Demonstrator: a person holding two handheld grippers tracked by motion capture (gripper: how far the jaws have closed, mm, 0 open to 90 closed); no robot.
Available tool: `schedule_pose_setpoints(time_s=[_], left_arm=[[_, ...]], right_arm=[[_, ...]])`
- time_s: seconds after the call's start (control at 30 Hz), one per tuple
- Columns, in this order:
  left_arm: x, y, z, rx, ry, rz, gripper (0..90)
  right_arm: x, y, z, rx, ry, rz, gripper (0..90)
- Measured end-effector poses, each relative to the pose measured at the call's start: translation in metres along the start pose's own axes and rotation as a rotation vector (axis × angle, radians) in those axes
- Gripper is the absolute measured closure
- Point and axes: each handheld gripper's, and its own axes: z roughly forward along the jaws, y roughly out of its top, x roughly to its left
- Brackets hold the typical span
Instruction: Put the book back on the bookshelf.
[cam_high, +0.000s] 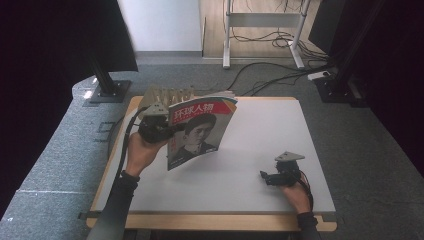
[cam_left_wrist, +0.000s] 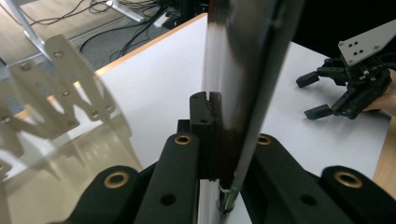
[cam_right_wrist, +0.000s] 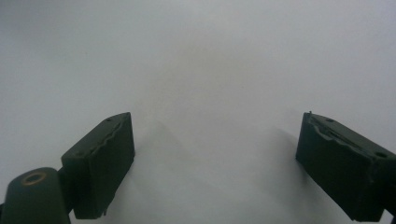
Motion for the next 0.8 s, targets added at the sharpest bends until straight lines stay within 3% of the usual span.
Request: schedule_pose_setpoints(time_s=[0.3, 0.8], left_arm=[[0.012, -0.008, -0.03, -0.015, 0.03, -0.049, 87.1], [0.032, -0.022, -0.074, -0.02, 0.128, -0.109, 87.1]], right_arm=[[0.0, 0.0, 0.0, -0.002, 0.0, 0.003, 10.6], [0.0, 0.0, 0.0, -0.001, 0.001, 0.004, 10.6]])
